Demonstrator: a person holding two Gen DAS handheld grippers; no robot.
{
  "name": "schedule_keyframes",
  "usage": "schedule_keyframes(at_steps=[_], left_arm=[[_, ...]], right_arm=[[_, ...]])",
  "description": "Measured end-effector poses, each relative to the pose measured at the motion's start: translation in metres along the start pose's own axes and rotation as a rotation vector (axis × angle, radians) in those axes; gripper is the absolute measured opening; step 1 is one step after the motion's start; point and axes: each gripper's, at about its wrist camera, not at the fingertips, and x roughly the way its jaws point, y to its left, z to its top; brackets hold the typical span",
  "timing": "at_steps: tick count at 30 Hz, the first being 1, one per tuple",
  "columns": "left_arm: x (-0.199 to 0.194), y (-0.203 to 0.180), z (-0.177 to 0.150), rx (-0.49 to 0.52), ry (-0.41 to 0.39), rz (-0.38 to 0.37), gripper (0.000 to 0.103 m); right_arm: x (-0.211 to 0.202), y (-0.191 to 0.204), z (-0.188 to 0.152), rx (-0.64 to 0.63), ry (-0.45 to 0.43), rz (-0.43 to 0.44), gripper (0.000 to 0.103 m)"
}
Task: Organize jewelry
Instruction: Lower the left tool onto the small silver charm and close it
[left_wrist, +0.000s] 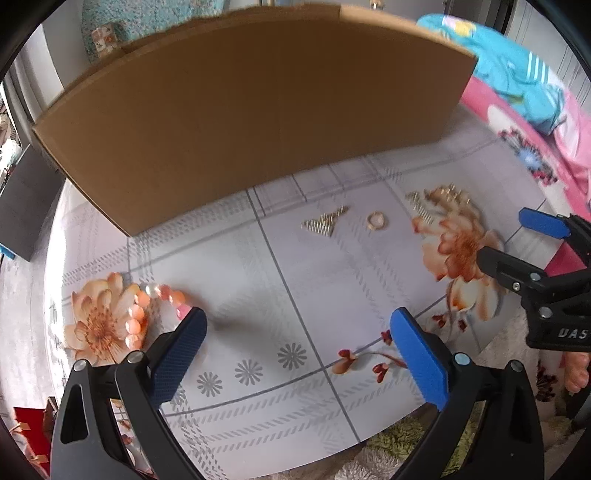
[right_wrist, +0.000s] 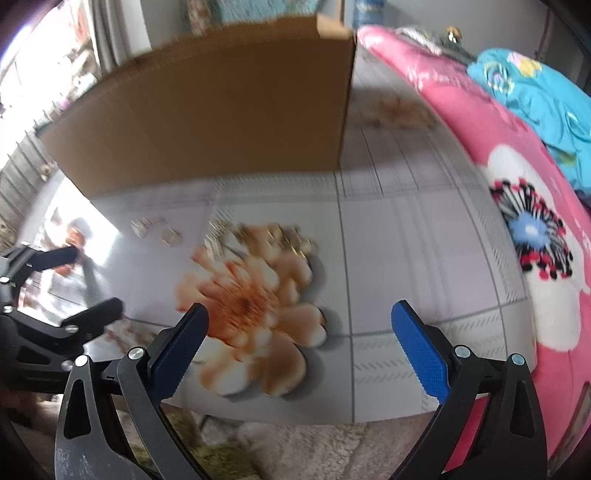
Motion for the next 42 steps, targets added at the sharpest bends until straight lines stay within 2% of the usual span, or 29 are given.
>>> schedule_keyframes(at_steps=[2, 7, 12, 18, 23, 29, 35, 42], left_arm=[[-0.008, 0.002, 0.003, 0.011, -0.051, 0.011, 0.094], [-0.021, 0.003, 0.011, 0.060, -0.141, 0.010, 0.079], [-0.012, -0.001, 0.021, 0.108, -0.128, -0.032, 0.058], [0.004, -0.007, 0.029, 0.149, -0.106, -0.068, 0.043], [0.016, -0.009, 0.035, 0.192, -0.067, -0.072, 0.034], [0.020, -0.012, 0.038, 0.227, -0.060, -0.068, 0.032], [0.018, -0.023, 0.035, 0.275, -0.056, -0.077, 0.014], [0.015, -0.019, 0.029, 0.267, -0.059, -0.072, 0.014]], right_arm=[[-0.007, 0.004, 0.001, -0.010, -0.035, 0.029, 0.086], [-0.009, 0.011, 0.001, 0.000, -0.048, 0.140, 0.063], [-0.005, 0.023, 0.000, 0.006, -0.033, 0.224, 0.046], [-0.002, 0.034, 0.002, -0.028, -0.029, 0.275, 0.044], [0.004, 0.044, 0.009, -0.048, -0.025, 0.293, 0.044], [0.012, 0.045, 0.016, -0.059, -0.017, 0.305, 0.043], [0.015, 0.043, 0.019, -0.048, -0.019, 0.316, 0.043], [0.010, 0.034, 0.020, -0.043, -0.033, 0.317, 0.043]])
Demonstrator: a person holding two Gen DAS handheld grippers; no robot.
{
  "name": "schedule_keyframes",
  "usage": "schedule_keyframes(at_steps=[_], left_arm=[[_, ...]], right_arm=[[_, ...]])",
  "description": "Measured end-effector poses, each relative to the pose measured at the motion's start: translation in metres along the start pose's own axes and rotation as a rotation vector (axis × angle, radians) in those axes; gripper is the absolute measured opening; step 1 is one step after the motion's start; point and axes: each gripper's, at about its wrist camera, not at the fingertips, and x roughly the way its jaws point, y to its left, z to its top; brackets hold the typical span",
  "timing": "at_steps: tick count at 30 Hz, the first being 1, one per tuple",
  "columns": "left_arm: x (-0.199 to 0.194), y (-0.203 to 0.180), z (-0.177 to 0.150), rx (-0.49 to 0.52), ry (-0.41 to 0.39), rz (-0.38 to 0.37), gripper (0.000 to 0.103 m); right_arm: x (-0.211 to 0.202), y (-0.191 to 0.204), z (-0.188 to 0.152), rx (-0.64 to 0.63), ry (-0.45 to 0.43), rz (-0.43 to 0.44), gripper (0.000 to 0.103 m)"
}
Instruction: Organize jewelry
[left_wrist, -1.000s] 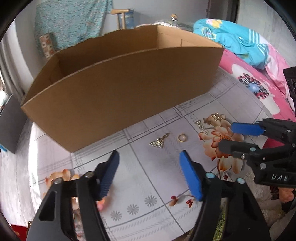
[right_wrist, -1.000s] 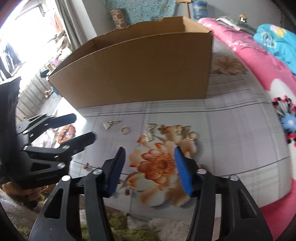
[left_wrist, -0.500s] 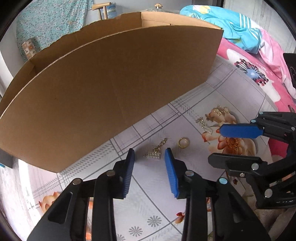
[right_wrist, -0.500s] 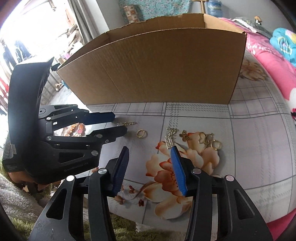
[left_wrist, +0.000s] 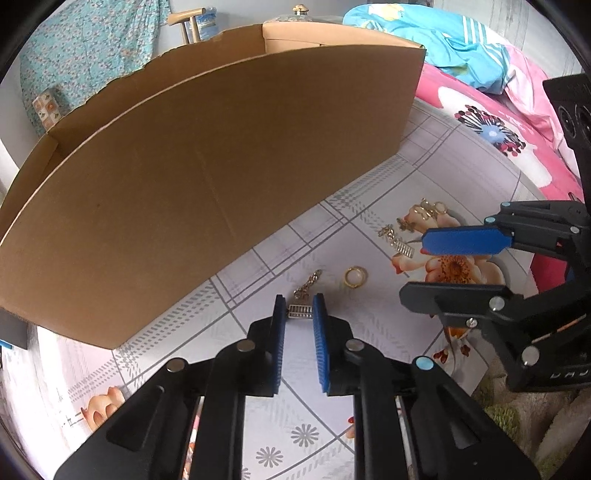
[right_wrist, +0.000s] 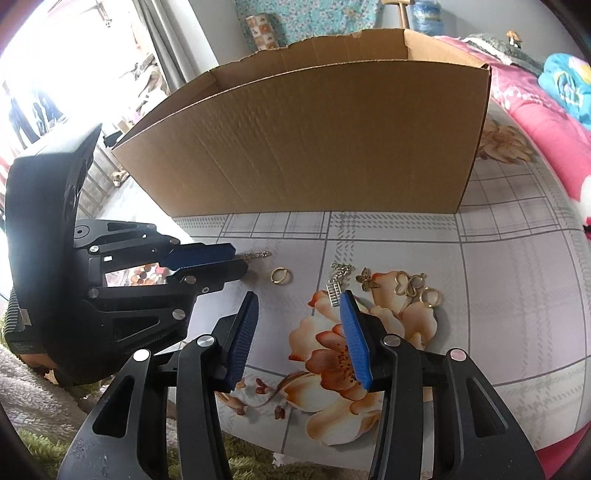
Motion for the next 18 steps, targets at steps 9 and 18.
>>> schedule_keyframes(at_steps=[9, 18], left_arm=[[-0.010, 0.011, -0.012, -0.057, -0.001, 0.014, 0.014], [-0.020, 0.027, -0.018, -0.131, -0.025, 0.047, 0.014]], right_arm=[[-0.008, 0.003, 0.003, -0.024, -0.038, 0.020, 0.042], [0.017, 0.031, 0.024, -0.182, -0.036, 0.034, 0.023]])
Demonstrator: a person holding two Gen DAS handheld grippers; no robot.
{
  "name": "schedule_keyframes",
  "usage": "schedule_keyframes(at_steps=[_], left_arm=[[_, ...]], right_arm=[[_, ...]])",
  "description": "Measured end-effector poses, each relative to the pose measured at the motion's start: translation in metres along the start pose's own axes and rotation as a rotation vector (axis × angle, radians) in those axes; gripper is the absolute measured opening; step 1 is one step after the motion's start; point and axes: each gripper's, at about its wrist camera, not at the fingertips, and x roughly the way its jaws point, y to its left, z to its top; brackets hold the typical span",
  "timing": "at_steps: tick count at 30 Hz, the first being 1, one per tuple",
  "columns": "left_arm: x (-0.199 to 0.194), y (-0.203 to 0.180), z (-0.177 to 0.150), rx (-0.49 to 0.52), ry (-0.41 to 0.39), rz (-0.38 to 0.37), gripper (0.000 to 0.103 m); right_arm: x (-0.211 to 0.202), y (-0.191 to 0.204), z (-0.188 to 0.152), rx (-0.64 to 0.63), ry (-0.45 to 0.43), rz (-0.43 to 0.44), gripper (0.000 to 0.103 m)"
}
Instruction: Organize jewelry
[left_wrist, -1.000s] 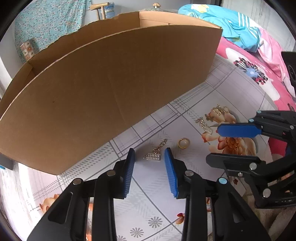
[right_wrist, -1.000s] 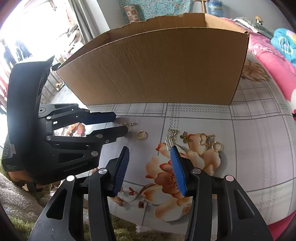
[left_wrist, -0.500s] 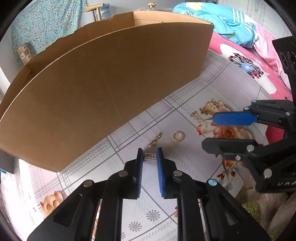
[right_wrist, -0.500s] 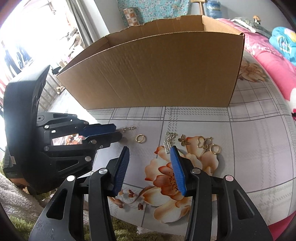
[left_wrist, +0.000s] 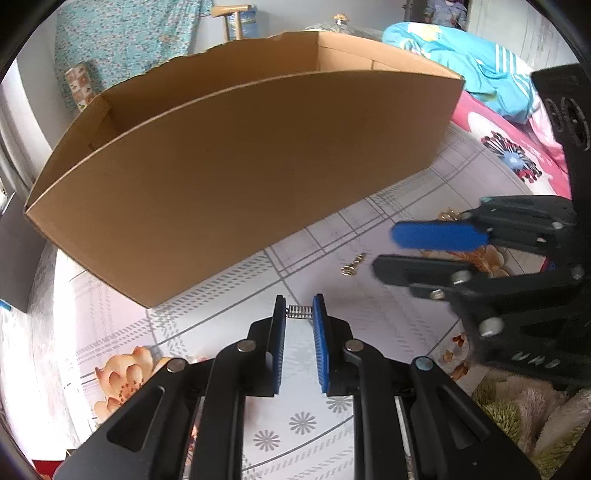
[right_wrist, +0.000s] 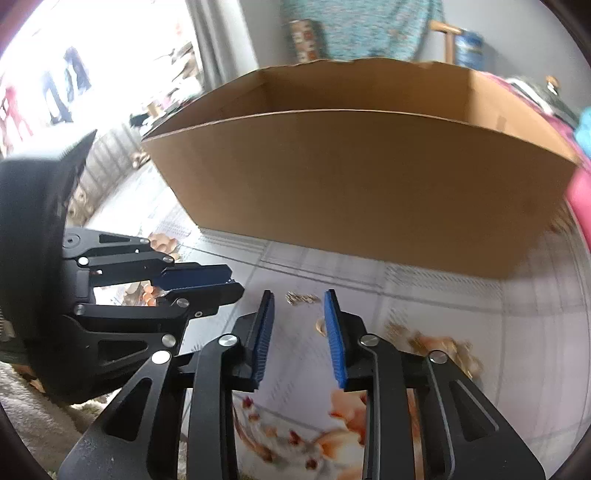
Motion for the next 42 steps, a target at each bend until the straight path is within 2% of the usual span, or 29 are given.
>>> schedule_keyframes(at_steps=[10, 14, 18, 24, 33, 36, 38, 40, 41, 42], left_arm=[[0.001, 0.009, -0.002, -0.042, -0.004, -0.015, 0.014], [0.001, 0.010, -0.002, -0.045, -0.009, -0.023, 0.014], [-0.001, 0.012, -0.003, -0.053, -0.017, -0.026, 0.014], [-0.014, 0.014, -0.006, -0.054, -0.047, -0.015, 0.014], [-0.060, 0.016, -0.003, -0.054, -0.154, -0.016, 0.014], [-0.078, 0.017, 0.000, -0.043, -0.195, -0.020, 0.014], [-0.084, 0.017, 0.001, -0.034, -0.207, -0.011, 0.014], [-0.084, 0.017, 0.000, -0.033, -0.203, -0.006, 0.014], [-0.083, 0.015, 0.000, -0.035, -0.196, -0.004, 0.014], [-0.081, 0.015, -0.001, -0.040, -0.187, -0.003, 0.014]], right_arm=[[0.032, 0.018, 0.013, -0.159, 0.067, -0.064, 0.008], [0.035, 0.025, 0.015, -0.181, 0.078, -0.083, 0.007], [0.039, 0.034, 0.013, -0.209, 0.082, -0.120, 0.000], [0.032, 0.027, 0.018, -0.148, 0.066, -0.090, 0.000], [-0.025, 0.008, 0.037, -0.016, -0.076, -0.012, 0.000], [-0.042, 0.005, 0.043, -0.008, -0.126, 0.018, 0.000], [-0.045, 0.004, 0.042, -0.023, -0.125, 0.035, 0.000], [-0.042, 0.007, 0.036, -0.044, -0.086, 0.051, 0.003], [-0.040, 0.007, 0.030, -0.055, -0.069, 0.046, 0.010], [-0.032, 0.011, 0.030, -0.071, -0.046, 0.048, 0.022]])
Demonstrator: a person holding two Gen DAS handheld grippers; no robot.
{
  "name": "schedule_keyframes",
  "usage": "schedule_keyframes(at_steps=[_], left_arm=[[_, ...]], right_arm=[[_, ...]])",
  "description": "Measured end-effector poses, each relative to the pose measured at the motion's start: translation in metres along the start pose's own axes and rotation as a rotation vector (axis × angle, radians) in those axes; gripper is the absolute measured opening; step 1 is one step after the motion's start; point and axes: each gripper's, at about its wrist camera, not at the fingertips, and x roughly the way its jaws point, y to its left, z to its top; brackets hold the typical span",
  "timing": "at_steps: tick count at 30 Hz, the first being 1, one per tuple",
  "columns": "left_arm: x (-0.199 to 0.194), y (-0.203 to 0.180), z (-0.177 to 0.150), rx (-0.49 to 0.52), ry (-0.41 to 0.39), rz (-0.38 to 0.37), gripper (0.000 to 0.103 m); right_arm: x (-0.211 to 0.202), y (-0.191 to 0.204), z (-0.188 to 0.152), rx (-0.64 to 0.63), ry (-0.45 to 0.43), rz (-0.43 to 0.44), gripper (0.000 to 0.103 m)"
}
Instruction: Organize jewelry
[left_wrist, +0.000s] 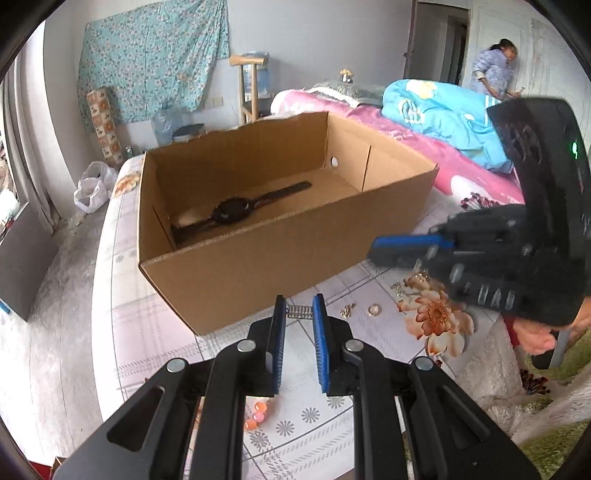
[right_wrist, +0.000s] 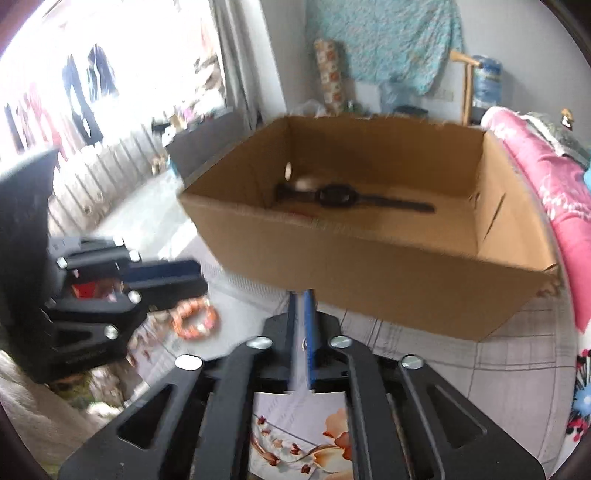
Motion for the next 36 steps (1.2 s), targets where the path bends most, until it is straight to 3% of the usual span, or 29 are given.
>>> schedule_keyframes(at_steps=[8, 11, 14, 20, 28, 36], left_arm=[[0.012, 0.000, -0.010, -0.033, 0.037, -0.009, 0.014], [0.016, 0.003, -0.012, -0.042, 0.043, -0.011, 0.014], [0.017, 0.004, -0.012, -0.047, 0.046, -0.010, 0.014], [0.016, 0.010, -0.014, -0.062, 0.043, -0.006, 0.014], [-0.002, 0.011, -0.008, -0.078, 0.005, -0.008, 0.014], [-0.047, 0.010, 0.023, -0.058, -0.146, -0.093, 0.014]], right_arm=[[0.050, 0.019, -0.014, -0.183, 0.132, -0.075, 0.025], [0.062, 0.019, -0.015, -0.217, 0.166, -0.090, 0.014], [0.067, 0.019, -0.016, -0.226, 0.185, -0.075, 0.002], [0.068, -0.002, -0.007, -0.105, 0.185, -0.032, 0.000], [0.018, -0.029, 0.014, 0.067, 0.059, 0.080, 0.000], [-0.045, -0.042, 0.055, 0.143, -0.153, 0.199, 0.000]])
